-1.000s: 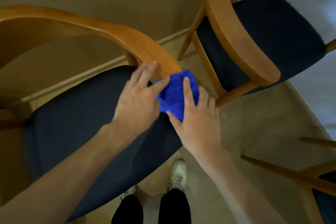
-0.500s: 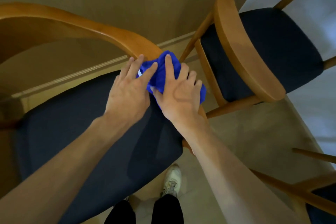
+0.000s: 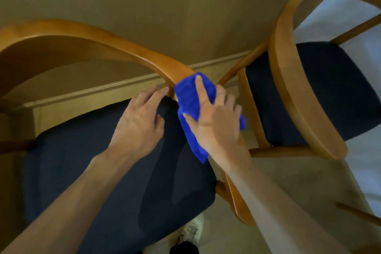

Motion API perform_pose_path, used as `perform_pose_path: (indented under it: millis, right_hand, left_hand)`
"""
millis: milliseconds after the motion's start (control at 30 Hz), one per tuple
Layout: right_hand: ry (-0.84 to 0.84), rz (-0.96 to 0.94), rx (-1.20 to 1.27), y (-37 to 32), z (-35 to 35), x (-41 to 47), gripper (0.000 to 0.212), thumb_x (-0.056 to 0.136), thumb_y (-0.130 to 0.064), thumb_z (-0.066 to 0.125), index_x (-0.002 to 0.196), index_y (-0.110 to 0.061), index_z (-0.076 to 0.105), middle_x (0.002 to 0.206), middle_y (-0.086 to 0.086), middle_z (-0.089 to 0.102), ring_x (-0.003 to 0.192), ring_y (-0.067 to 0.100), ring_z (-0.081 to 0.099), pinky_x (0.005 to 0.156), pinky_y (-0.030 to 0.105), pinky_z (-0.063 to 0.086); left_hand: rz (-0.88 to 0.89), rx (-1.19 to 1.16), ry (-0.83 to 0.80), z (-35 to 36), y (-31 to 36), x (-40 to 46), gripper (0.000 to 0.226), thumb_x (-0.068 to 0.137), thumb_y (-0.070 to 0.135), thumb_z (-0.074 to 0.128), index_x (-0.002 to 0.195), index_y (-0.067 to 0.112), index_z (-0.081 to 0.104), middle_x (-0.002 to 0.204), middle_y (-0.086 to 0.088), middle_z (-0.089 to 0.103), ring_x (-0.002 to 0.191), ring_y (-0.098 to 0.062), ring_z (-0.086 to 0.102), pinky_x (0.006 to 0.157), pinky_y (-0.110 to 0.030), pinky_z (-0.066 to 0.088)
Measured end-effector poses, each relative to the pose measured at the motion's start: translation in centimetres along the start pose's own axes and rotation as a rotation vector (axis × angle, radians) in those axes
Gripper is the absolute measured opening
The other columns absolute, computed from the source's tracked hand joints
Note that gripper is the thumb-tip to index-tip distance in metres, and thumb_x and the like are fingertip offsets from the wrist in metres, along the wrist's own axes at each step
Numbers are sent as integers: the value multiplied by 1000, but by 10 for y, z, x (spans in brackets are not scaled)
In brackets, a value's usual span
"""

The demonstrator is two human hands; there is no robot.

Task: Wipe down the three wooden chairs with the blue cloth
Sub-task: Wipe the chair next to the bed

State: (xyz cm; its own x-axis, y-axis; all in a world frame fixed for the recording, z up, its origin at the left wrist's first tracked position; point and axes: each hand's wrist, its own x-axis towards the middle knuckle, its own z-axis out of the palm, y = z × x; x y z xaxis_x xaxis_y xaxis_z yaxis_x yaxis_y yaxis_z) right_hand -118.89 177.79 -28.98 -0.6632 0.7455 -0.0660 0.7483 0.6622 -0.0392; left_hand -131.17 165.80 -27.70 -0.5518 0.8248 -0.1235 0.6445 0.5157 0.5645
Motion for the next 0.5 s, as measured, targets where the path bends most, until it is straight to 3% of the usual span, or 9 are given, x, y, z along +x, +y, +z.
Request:
perform_pose_path:
  millis: [167,333,500]
  right_hand:
    - [-43,-145,-14,-46,5,78,82,91,-60,49,155,-34,5,139,11,39,113,31,44,91,46,36]
    - [-34,-157,16,-8,5,37,86,90,-65,47,155,-33,0,147,12,32,122,32,43,97,46,39]
    - [-4,-67,-82,0,8,9,87,87,-67,46,155,-28,8,140,18,42,114,37,49,90,50,44]
  left_hand:
    - [-2,-57,70,-5,-1,8,59,88,3,47,144,21,38,143,1,42,127,-18,41,103,-29,36]
    - [-65,-109,106,-8,-11,9,58,88,3,47,141,26,38,136,5,46,108,-18,53,92,-29,43]
    - [-30,-180,72,3,-19,17,62,89,4,49,145,28,36,146,4,40,136,-14,34,110,-32,35]
